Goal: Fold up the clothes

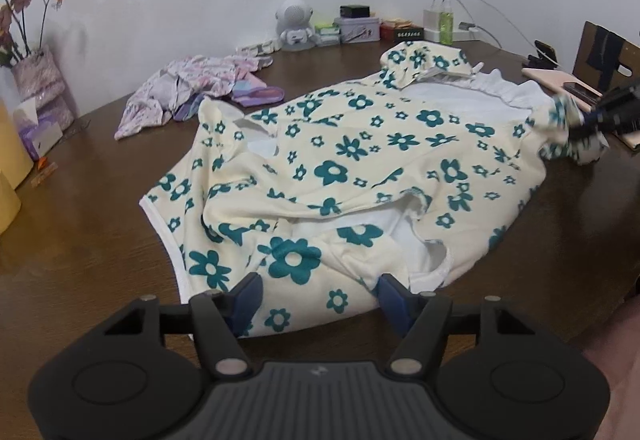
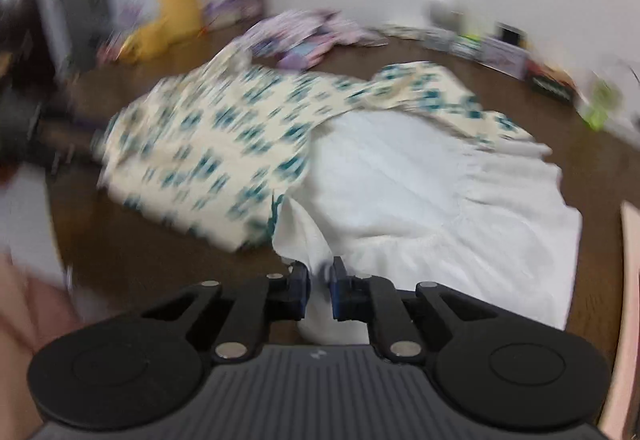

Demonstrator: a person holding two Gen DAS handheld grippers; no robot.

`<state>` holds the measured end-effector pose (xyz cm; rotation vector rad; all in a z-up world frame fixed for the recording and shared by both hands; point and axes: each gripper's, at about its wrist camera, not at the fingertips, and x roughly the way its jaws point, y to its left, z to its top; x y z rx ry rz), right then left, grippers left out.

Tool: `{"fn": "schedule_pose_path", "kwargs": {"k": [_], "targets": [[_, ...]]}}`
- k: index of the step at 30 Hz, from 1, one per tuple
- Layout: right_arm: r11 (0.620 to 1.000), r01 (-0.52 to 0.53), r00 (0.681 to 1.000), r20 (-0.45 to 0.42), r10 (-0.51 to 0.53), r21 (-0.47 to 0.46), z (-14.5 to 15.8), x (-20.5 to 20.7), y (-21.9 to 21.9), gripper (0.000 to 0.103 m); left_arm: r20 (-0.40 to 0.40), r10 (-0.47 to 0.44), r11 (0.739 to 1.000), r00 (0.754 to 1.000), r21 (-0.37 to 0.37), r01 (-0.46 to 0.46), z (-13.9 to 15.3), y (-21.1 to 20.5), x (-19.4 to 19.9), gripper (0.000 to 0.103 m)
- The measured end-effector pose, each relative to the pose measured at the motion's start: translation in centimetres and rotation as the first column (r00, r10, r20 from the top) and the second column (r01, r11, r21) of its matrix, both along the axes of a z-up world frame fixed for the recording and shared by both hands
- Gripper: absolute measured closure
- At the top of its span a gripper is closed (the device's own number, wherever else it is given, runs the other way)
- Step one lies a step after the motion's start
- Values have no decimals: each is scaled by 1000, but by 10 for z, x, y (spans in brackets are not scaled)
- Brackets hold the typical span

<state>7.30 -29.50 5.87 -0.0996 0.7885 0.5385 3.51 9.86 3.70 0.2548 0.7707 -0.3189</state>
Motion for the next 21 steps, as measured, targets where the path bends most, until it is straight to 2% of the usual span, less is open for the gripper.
{"fn": "schedule_pose_path", "kwargs": {"k": [2,4,9,13,16,18,21], "targets": [[995,68,996,-57,-63,78,0,20,-23,93,-16,10,1000,1000,-5,-10,-3,2,2,45],[987,124,986,-123,-111,106,-5,41,-43,93,-23,18,1000,1000,-12,-18,-4,5,3,45],[989,136,977,-172,-123,61,-15,67,-52,91,-31,31,999,999,-18,-31,-4,7,3,45],[986,158,980,-130,-149,54,-6,62,-56,65,-27,41,999,999,-10,-41,-1,10,1,45],[981,185,981,-76,-181,57,8,45,-64,65,-8,29,999,1000,-37,-29,9,13,-6,45],[984,166,985,-51,-163,69,16,30,-65,65,16,-4,999,1000,-45,5,18,8,-13,45],[994,107,994,-7,-107,34,24,3,-55,56,47,-81,995,996,-51,83,26,-6,-22,45]]}}
